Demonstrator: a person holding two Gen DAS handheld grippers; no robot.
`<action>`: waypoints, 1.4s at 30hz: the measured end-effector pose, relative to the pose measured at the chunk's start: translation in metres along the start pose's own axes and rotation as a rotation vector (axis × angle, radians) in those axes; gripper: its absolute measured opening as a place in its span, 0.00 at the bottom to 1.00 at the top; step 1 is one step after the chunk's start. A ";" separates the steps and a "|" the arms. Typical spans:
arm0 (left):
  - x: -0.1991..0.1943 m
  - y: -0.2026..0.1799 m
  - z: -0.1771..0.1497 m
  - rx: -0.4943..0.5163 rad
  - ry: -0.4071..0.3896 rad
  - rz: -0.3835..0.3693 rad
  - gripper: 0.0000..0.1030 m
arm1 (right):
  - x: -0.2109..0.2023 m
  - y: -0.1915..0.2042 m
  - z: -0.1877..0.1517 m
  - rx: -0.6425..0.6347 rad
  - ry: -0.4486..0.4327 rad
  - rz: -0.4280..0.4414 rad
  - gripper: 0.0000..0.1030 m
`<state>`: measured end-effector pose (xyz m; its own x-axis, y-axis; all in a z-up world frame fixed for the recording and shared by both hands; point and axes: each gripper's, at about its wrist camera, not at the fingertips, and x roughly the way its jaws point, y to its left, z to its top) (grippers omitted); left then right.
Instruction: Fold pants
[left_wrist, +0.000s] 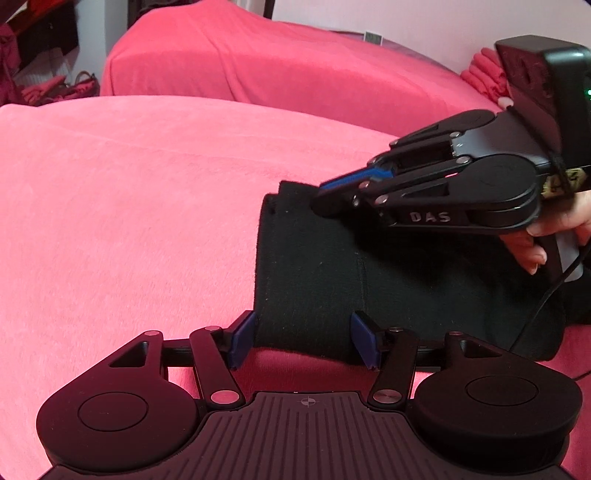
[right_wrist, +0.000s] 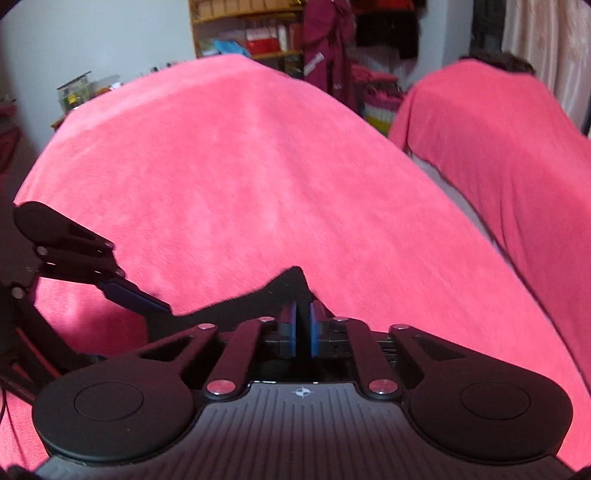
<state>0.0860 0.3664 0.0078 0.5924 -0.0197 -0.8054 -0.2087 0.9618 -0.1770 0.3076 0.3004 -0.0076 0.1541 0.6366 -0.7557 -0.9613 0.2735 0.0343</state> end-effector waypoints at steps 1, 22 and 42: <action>-0.002 0.001 -0.002 0.001 -0.003 0.000 1.00 | -0.005 0.004 0.001 -0.026 -0.017 0.010 0.09; -0.015 -0.002 -0.002 0.035 0.001 0.051 1.00 | -0.109 -0.066 -0.015 0.116 -0.098 -0.109 0.46; 0.066 -0.184 0.074 0.326 0.067 -0.156 1.00 | -0.319 -0.071 -0.321 0.656 -0.037 -0.557 0.47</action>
<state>0.2204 0.2086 0.0291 0.5426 -0.1804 -0.8204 0.1456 0.9821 -0.1196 0.2534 -0.1536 0.0209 0.5824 0.3061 -0.7531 -0.4190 0.9069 0.0447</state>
